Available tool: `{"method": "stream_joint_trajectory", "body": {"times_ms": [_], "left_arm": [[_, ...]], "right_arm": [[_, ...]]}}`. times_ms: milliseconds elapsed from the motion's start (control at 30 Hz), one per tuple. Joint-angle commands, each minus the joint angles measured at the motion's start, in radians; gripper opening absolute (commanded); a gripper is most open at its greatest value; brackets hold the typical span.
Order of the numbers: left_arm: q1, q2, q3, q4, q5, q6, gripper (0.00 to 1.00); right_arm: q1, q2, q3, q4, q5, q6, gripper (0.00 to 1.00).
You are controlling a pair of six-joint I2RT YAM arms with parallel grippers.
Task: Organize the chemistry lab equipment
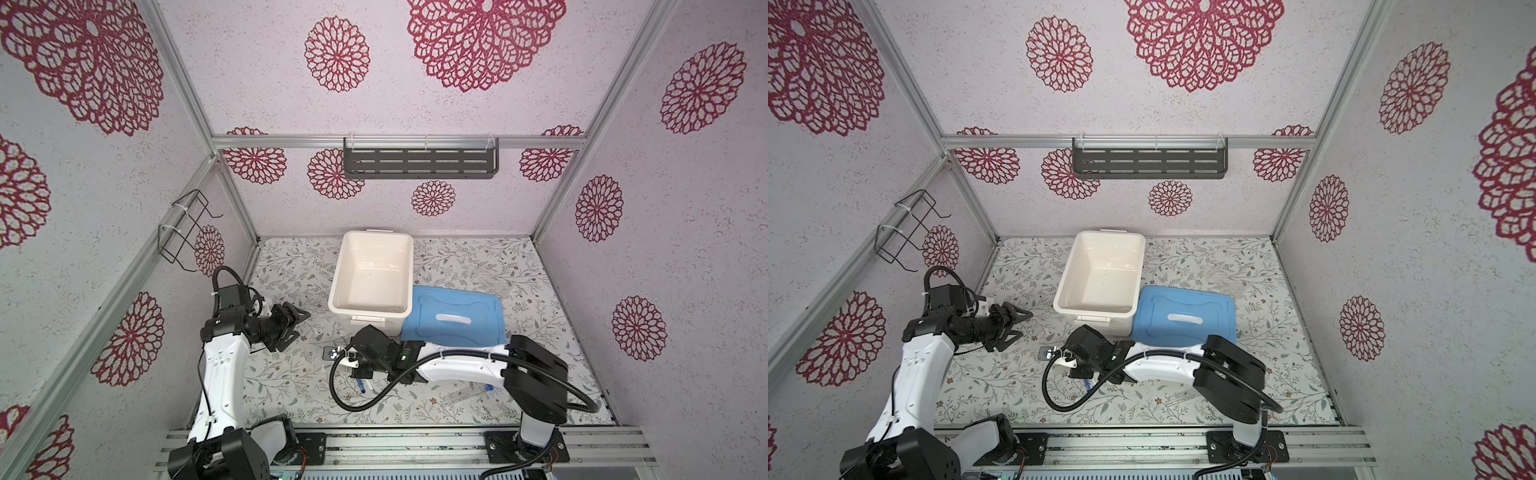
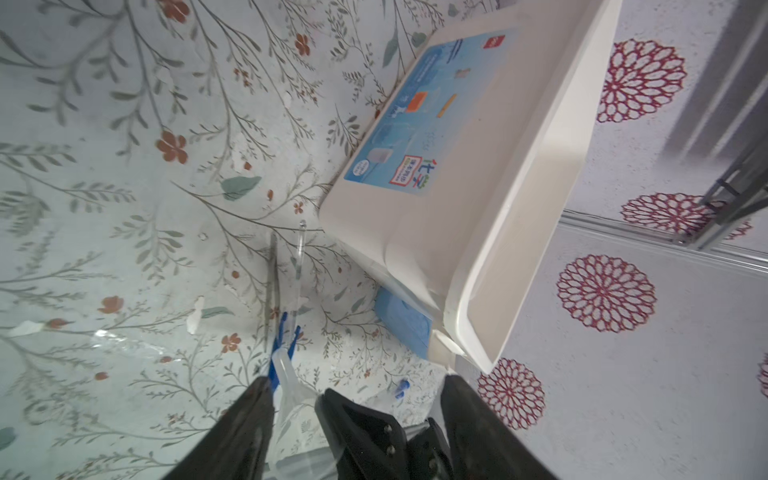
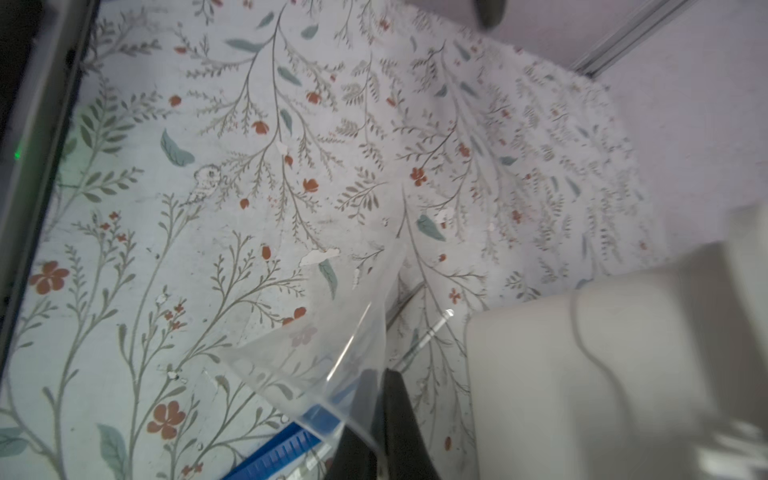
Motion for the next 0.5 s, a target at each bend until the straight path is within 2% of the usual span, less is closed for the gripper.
{"method": "stream_joint_trajectory", "body": {"times_ms": [0, 100, 233, 367, 467], "left_arm": [[-0.053, 0.023, 0.003, 0.074, 0.178, 0.002, 0.71], [-0.124, 0.056, 0.033, 0.073, 0.252, 0.023, 0.70], [-0.196, 0.076, 0.048, 0.160, 0.386, -0.047, 0.68], [-0.247, 0.087, 0.059, 0.210, 0.425, -0.090, 0.65], [-0.267, 0.093, 0.059, 0.236, 0.424, -0.109, 0.57]], "right_arm": [[0.007, -0.138, -0.085, 0.203, 0.100, -0.011, 0.07], [0.007, -0.234, -0.174, 0.289, 0.151, -0.012, 0.06], [0.008, -0.325, -0.240, 0.352, 0.214, -0.025, 0.06], [0.009, -0.368, -0.263, 0.396, 0.228, -0.051, 0.06], [0.009, -0.359, -0.252, 0.398, 0.219, -0.047, 0.06]]}}
